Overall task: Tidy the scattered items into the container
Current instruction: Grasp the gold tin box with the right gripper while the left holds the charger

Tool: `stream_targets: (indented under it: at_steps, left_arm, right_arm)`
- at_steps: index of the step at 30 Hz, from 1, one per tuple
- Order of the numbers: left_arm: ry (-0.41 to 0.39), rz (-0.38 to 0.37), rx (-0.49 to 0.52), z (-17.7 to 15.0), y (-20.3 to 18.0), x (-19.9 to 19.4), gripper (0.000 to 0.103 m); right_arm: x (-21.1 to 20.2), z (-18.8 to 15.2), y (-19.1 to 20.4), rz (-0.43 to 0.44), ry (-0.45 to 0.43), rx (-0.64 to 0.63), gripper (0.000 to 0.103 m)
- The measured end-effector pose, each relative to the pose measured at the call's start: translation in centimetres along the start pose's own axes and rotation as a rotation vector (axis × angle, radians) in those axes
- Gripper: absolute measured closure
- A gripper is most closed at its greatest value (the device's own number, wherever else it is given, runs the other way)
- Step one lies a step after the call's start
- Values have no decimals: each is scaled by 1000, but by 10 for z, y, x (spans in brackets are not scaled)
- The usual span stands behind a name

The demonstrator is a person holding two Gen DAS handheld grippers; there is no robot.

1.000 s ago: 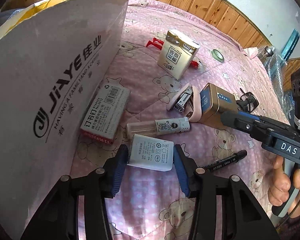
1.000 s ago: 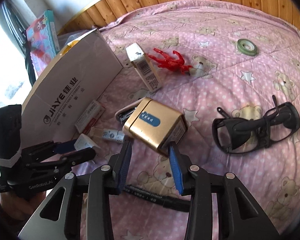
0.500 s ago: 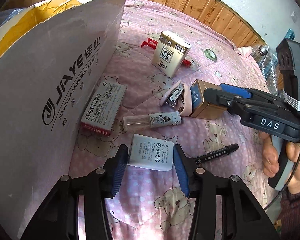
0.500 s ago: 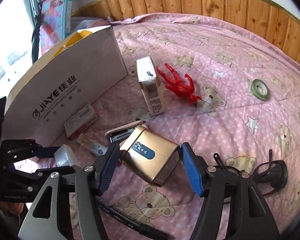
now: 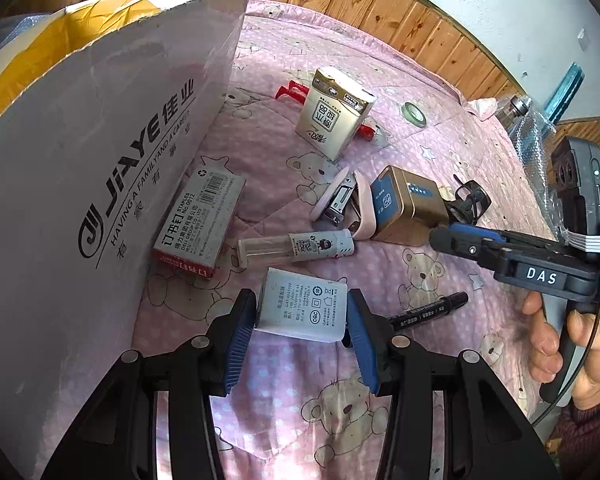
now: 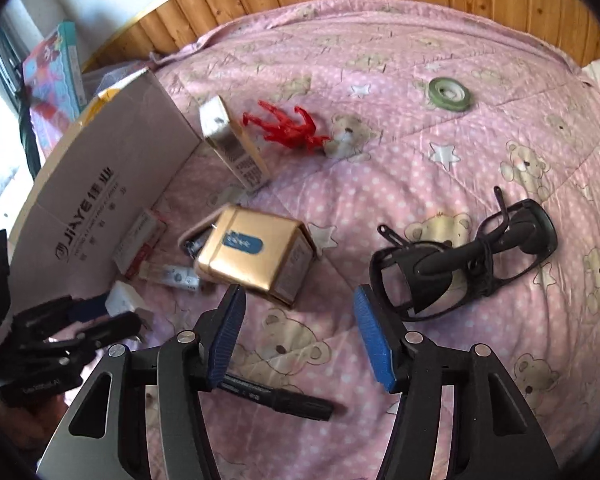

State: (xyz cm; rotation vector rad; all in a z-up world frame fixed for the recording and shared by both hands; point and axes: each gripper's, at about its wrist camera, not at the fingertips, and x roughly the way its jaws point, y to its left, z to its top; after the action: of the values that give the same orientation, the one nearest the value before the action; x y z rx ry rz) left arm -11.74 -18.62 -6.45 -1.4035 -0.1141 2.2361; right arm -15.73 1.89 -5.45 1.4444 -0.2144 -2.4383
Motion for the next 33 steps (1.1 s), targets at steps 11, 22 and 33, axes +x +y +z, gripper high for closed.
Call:
stream_targets:
  at_steps: [11,22,33]
  left_arm:
    - [-1,-5,-3,0,1,0,55]
    - [-25,-33,12,5,-5,-8,55]
    - [-85,-44,-10,4,-10,-45,55]
  right_arm:
    - [27,12,17,-107,-50,140,45]
    - [18,5,8,-136,-78,126,50]
    - [-30,-27,31,-90,-100,108,50]
